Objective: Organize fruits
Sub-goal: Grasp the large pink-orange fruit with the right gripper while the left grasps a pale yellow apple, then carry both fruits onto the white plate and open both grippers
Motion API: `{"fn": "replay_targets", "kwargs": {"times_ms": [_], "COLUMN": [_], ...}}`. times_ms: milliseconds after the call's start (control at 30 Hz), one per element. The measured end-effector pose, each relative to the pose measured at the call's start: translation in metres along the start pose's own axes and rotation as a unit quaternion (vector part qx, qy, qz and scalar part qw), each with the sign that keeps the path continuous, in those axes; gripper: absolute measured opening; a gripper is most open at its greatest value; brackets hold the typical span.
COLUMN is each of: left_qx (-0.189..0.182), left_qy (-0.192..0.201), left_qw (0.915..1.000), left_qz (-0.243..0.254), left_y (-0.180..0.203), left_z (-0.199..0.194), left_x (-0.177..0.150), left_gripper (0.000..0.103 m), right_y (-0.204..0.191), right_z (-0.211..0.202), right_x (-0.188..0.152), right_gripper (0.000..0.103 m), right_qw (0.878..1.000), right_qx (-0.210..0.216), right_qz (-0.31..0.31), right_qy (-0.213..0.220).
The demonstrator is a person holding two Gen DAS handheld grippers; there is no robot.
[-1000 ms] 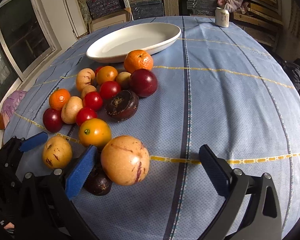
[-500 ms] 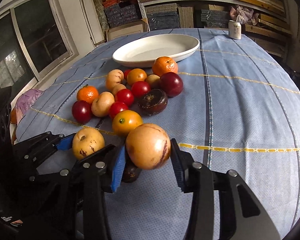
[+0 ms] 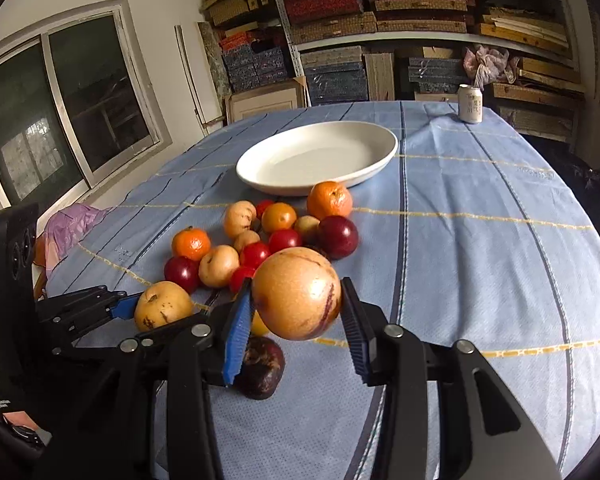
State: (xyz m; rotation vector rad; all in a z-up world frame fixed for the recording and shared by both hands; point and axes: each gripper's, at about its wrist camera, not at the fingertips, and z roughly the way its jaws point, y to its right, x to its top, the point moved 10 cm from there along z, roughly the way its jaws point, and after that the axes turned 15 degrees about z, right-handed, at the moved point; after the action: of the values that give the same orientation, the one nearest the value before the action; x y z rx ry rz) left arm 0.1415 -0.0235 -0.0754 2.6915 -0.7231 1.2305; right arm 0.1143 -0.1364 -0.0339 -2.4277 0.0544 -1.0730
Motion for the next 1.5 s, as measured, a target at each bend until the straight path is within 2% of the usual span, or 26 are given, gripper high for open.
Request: {"fn": "replay_targets", "kwargs": {"times_ms": [67, 200, 333, 433, 533, 633, 733, 867, 933, 967, 1000, 1033, 1100, 1167, 1333, 1500], "left_qx": [0.012, 0.066, 0.109, 0.115, 0.114, 0.138, 0.136, 0.128, 0.125, 0.125, 0.133, 0.143, 0.174, 0.193, 0.151, 0.121], "left_qy": [0.008, 0.028, 0.026, 0.032, 0.029, 0.014, 0.0, 0.0, 0.005, 0.008, 0.01, 0.018, 0.044, 0.041, 0.036, 0.018], "left_qw": [0.9999, 0.9974, 0.9927, 0.9916, 0.9909, 0.9883, 0.9892, 0.9913, 0.9916, 0.9915, 0.9902, 0.9889, 0.9838, 0.9802, 0.9878, 0.9921], "left_qz": [0.001, -0.01, -0.045, -0.05, -0.065, -0.064, -0.055, -0.033, -0.033, -0.037, -0.04, -0.037, -0.013, 0.007, -0.003, -0.028], "left_y": [-0.01, -0.054, -0.108, -0.134, -0.152, -0.17, -0.174, -0.169, -0.166, -0.166, -0.166, -0.167, -0.168, -0.167, -0.149, -0.121], "left_z": [-0.004, -0.001, 0.027, 0.049, 0.073, 0.098, 0.119, 0.126, 0.124, 0.122, 0.118, 0.113, 0.099, 0.088, 0.067, 0.046], "left_x": [0.012, 0.052, 0.096, 0.122, 0.139, 0.149, 0.153, 0.158, 0.16, 0.161, 0.159, 0.16, 0.165, 0.164, 0.142, 0.096], "left_gripper": [0.047, 0.047, 0.047, 0.047, 0.047, 0.047, 0.047, 0.047, 0.049, 0.058, 0.089, 0.1, 0.1, 0.1, 0.1, 0.1], "right_y": [0.002, 0.004, 0.006, 0.007, 0.009, 0.013, 0.016, 0.02, 0.024, 0.024, 0.025, 0.027, 0.029, 0.032, 0.036, 0.034], "right_z": [0.0, 0.013, 0.05, 0.087, 0.124, 0.159, 0.179, 0.192, 0.194, 0.193, 0.19, 0.184, 0.17, 0.157, 0.117, 0.075], "right_x": [0.019, 0.062, 0.111, 0.134, 0.145, 0.147, 0.145, 0.141, 0.14, 0.139, 0.141, 0.144, 0.147, 0.148, 0.127, 0.086], "right_gripper": [0.041, 0.041, 0.042, 0.042, 0.042, 0.042, 0.042, 0.042, 0.043, 0.059, 0.087, 0.097, 0.098, 0.099, 0.099, 0.099], "right_qw": [1.0, 0.999, 0.998, 0.999, 0.999, 1.0, 0.999, 0.999, 0.999, 0.999, 0.999, 0.999, 0.999, 0.999, 0.998, 0.999], "right_qx": [0.002, 0.01, -0.014, -0.007, -0.02, -0.025, -0.031, -0.033, -0.037, -0.035, -0.036, -0.039, -0.035, -0.046, -0.052, -0.045], "right_qz": [0.009, 0.023, 0.007, 0.013, -0.004, -0.001, 0.008, 0.015, 0.018, 0.018, 0.019, 0.023, 0.028, 0.025, 0.018, 0.019], "right_qy": [0.02, 0.036, 0.057, 0.044, 0.032, 0.008, -0.011, -0.027, -0.034, -0.035, -0.028, -0.014, 0.004, 0.01, 0.009, 0.004]}}
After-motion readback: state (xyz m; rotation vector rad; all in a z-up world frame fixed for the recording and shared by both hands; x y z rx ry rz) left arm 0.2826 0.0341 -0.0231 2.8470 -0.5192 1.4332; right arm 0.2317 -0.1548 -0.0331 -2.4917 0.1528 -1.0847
